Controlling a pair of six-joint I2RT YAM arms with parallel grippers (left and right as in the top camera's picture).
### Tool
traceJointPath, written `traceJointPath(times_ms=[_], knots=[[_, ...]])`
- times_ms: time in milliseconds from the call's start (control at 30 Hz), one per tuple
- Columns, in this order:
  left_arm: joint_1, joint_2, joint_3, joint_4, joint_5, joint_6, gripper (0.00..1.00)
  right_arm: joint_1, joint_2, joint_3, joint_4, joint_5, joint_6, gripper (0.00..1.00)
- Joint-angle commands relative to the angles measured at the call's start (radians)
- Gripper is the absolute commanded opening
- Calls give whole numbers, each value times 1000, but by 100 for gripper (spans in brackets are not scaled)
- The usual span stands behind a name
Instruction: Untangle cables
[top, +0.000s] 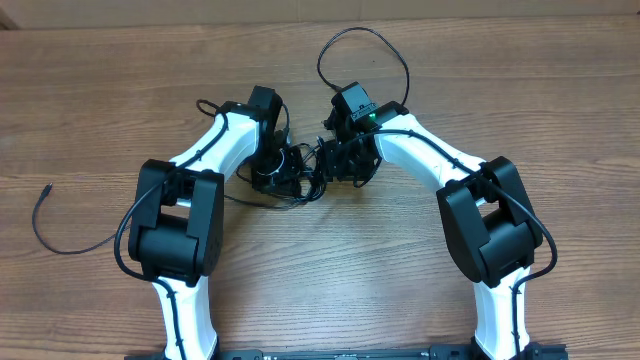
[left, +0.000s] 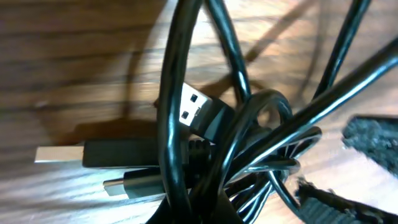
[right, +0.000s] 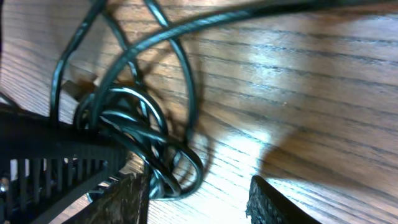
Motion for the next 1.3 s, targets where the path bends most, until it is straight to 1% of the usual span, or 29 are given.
traceJointPath(times_ms=[0, 67, 133, 200, 233, 300, 500, 633, 833, 900, 933, 1000, 1067, 1100, 1200, 1267], knots=[[19, 58, -10, -3, 144, 293, 4, -5, 5, 2, 10, -48, -40, 55], [36, 58, -10, -17, 244, 383, 4, -5, 5, 2, 8, -85, -89, 55], [61, 58, -10, -27, 304, 433, 4, -6, 5, 2, -6, -185, -202, 56], [85, 58, -10, -30, 294, 436, 4, -10, 5, 2, -42, -324, -342, 58], [98, 58, -10, -33, 282, 436, 4, -16, 4, 2, -58, -381, -385, 60], [117, 58, -10, -39, 267, 437, 4, -33, 0, 13, -89, -458, -420, 62], [136, 58, -11, -43, 195, 484, 4, -97, -30, 91, -157, -475, -442, 66], [137, 58, -11, -44, 157, 424, 4, -122, -37, 105, -150, -474, -442, 66], [135, 58, -11, 11, 275, 434, 4, -110, -35, 79, -153, -402, -433, 65], [135, 58, -11, 24, 333, 451, 15, -97, -35, 71, -153, -399, -433, 65], [136, 58, -11, 24, 363, 465, 16, -89, -35, 69, -153, -394, -433, 64], [138, 58, -11, 8, 442, 518, 15, -75, -35, 67, -152, -377, -432, 59], [138, 58, -11, -25, 526, 587, 17, -63, -35, 66, -149, -343, -430, 49], [138, 58, -11, -43, 550, 611, 17, -58, -34, 66, -148, -323, -430, 49], [140, 58, -11, -80, 540, 619, 14, -53, -34, 66, -143, -264, -422, 50], [142, 58, -11, -97, 500, 618, 13, -53, -34, 66, -131, -218, -382, 50]])
